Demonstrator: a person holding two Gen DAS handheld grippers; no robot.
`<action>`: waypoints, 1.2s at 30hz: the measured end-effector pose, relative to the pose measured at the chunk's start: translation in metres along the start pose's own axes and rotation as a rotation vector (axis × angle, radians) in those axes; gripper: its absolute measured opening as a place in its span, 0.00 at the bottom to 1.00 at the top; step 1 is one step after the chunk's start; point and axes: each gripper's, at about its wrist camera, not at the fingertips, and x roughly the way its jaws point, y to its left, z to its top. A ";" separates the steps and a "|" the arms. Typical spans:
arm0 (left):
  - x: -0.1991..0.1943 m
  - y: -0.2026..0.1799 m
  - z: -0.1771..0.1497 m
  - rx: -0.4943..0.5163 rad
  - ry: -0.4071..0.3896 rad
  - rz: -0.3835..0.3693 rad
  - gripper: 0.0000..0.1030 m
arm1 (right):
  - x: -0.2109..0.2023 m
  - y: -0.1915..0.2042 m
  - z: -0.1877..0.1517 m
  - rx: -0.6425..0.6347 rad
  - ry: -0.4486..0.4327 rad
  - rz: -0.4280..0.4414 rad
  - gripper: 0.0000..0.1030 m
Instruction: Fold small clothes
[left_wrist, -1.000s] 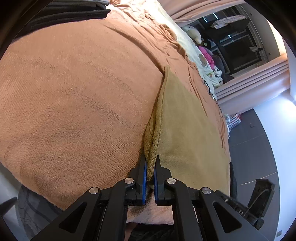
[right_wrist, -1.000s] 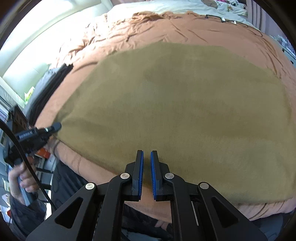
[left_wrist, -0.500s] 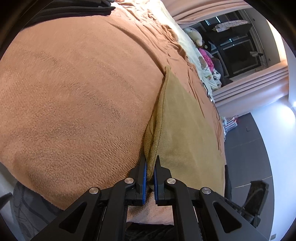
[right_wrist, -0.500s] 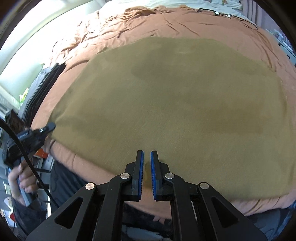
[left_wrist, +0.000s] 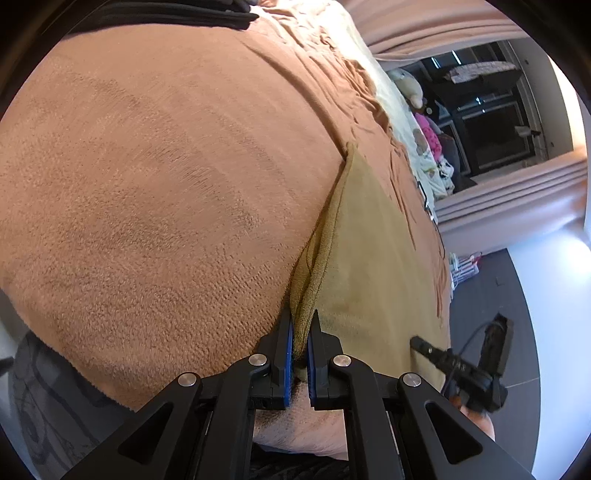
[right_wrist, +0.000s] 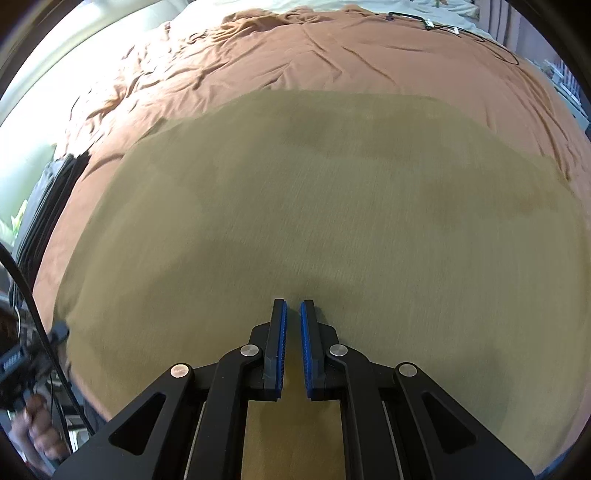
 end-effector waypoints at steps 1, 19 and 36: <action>-0.001 0.000 0.000 -0.004 -0.001 0.003 0.06 | 0.005 -0.002 0.007 0.007 0.001 -0.005 0.05; -0.012 0.011 -0.021 -0.068 -0.059 -0.016 0.06 | 0.055 -0.027 0.105 0.016 0.014 -0.039 0.05; -0.019 0.011 -0.027 -0.077 -0.057 -0.052 0.06 | 0.062 -0.019 0.148 0.009 -0.001 -0.081 0.05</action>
